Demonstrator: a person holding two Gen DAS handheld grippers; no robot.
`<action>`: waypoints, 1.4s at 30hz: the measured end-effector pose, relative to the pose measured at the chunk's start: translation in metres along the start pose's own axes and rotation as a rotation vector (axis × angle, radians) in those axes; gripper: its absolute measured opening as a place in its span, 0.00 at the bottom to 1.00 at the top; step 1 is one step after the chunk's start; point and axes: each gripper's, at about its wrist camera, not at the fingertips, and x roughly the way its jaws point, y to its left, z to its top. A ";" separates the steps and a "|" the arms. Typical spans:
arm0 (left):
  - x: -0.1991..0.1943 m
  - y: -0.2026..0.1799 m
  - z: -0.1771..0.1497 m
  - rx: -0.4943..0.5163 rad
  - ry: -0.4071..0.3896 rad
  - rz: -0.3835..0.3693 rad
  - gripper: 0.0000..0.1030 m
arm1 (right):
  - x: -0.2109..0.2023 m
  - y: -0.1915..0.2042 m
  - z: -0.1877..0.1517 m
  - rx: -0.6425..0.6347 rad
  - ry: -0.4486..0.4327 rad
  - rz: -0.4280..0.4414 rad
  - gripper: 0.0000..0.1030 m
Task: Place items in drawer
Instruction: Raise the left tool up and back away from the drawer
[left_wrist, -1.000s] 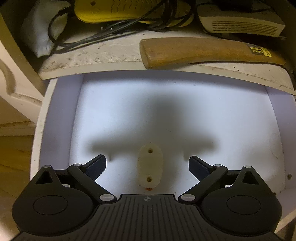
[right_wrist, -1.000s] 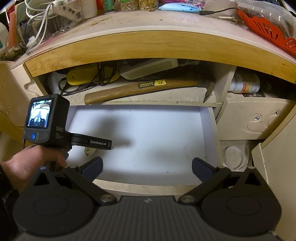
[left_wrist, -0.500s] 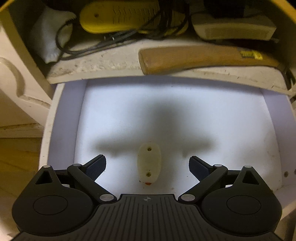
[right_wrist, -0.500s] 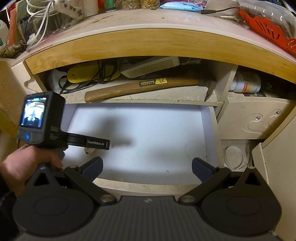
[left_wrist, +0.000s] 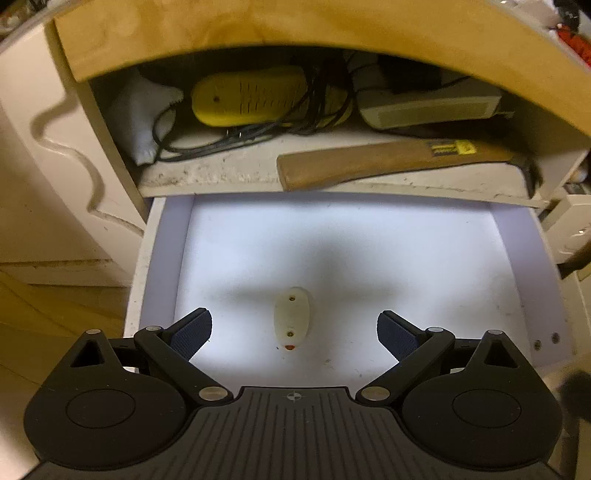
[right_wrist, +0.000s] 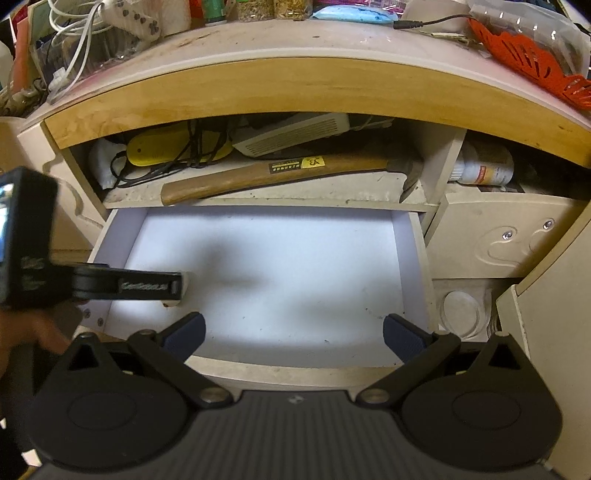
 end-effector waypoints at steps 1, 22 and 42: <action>-0.002 0.000 0.000 0.001 -0.008 0.002 0.96 | 0.000 -0.001 0.000 0.003 -0.002 -0.002 1.00; -0.106 -0.004 -0.024 0.015 -0.184 -0.014 0.96 | -0.009 -0.013 0.001 0.019 -0.043 -0.026 1.00; -0.119 0.001 -0.035 -0.001 -0.198 -0.025 0.96 | -0.019 -0.011 0.001 0.007 -0.075 -0.015 1.00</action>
